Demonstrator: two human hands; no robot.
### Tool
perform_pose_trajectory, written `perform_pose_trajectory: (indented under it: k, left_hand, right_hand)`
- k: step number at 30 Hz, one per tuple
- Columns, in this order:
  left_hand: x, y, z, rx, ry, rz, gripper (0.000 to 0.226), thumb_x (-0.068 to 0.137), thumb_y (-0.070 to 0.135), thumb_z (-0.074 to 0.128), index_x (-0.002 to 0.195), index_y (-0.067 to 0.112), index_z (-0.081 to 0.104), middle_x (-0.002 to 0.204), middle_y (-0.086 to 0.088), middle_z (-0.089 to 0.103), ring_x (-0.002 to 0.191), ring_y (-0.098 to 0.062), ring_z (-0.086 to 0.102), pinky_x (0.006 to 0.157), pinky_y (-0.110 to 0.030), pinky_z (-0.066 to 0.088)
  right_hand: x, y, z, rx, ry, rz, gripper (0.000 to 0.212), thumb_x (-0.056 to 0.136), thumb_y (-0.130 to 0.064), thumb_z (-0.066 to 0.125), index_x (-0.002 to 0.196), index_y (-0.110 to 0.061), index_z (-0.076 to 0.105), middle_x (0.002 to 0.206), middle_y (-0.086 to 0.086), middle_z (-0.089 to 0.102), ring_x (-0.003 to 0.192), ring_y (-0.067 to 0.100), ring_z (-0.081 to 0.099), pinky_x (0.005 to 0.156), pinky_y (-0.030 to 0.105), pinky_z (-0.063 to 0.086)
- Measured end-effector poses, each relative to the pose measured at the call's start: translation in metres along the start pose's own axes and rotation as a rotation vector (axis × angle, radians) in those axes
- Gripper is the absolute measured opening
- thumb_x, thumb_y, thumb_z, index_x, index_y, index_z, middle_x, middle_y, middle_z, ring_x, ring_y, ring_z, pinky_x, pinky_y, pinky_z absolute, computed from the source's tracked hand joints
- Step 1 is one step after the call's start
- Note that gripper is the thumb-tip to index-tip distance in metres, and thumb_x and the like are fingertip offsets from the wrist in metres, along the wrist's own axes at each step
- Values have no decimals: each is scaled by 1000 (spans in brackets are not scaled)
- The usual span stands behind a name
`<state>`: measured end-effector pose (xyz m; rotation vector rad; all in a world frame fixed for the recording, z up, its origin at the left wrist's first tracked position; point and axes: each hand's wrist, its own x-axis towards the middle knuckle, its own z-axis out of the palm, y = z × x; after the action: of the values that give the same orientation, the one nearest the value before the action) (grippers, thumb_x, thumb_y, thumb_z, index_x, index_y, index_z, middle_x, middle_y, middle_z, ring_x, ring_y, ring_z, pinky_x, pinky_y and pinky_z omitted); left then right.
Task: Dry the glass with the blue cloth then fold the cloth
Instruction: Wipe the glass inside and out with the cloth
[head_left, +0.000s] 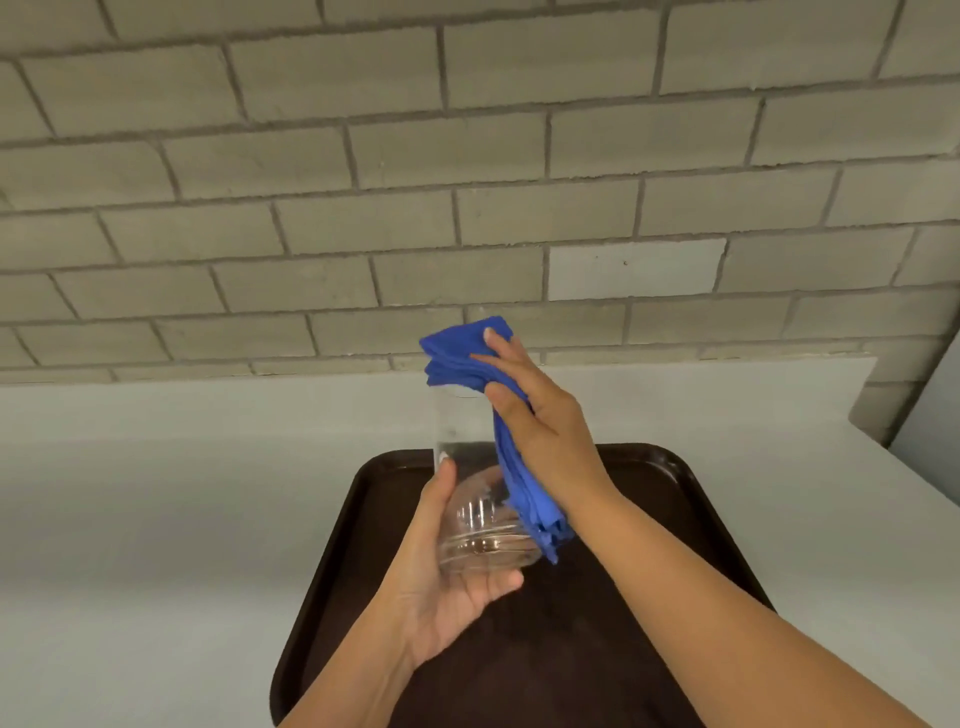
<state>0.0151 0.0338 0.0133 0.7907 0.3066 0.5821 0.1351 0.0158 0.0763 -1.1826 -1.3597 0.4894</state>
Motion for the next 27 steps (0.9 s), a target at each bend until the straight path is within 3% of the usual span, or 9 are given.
perform_pose_trajectory:
  k: [4,6,9,11,14,17,19,22,27]
  left_hand:
    - [3,5,-7,3,62,70,53,68,55,58,94,12,74,88,-12,76,77,-24,73,58,-31,59]
    - [6,10,-11,18,61,86,52,67,55,58,94,13,74,87,-9,77,78,-21,73,62,-30,59]
    - [7,11,-13,-16,51,92,52,58,49,69,96,14,74,85,-8,77,72,-18,73,59,-29,60]
    - [5,5,-13,-87,59,87,49,49,38,84,90,13,74,90,-10,76,72,-16,73,55,-27,59]
    - [5,4,-6,-131,6,24,30,65,34,78,88,16,75,99,-12,73,75,-14,73,58,-26,58]
    - [9,5,-2,-74,-33,-28,52,66,53,63,96,11,74,96,-13,75,87,-25,72,66,-36,59]
    - [11,4,-5,-69,-30,-33,58,67,56,59,98,9,73,97,-16,74,87,-29,71,64,-37,59]
    - [13,7,-9,-40,-27,-28,66,60,57,69,104,8,70,94,-16,74,84,-28,71,64,-38,59]
    - [15,18,-9,249,29,-74,55,57,56,66,97,18,73,86,-7,76,77,-23,72,62,-36,60]
  right_hand:
    - [-14,5,7,129,181,178,38,92,-19,43,130,-27,43,131,-2,54,113,-4,52,87,5,40]
    - [-42,9,16,167,181,179,37,91,-19,45,124,-37,46,120,-13,61,101,-13,55,80,1,42]
    - [-80,10,32,25,55,-11,37,89,-27,47,112,-56,42,136,-38,34,129,-14,25,102,1,21]
    - [-83,12,35,-148,-13,-148,36,88,-33,42,121,-47,39,141,-34,25,135,-12,11,109,6,6]
    - [-53,7,24,-210,-17,-162,34,91,-27,39,125,-33,40,139,-26,26,135,-12,10,111,8,2]
    - [-16,-2,8,0,111,-14,35,93,-18,42,111,-47,44,137,-24,32,133,-7,20,102,-2,14]
    - [-9,2,3,179,221,113,35,93,-19,43,113,-47,45,130,-21,48,124,-2,42,88,-6,31]
    - [-24,18,5,391,317,297,28,91,-25,46,116,-27,58,81,-17,73,75,3,68,61,13,53]
    - [-54,36,15,1000,338,487,35,79,-33,56,108,-15,64,94,11,72,84,26,70,70,37,59]
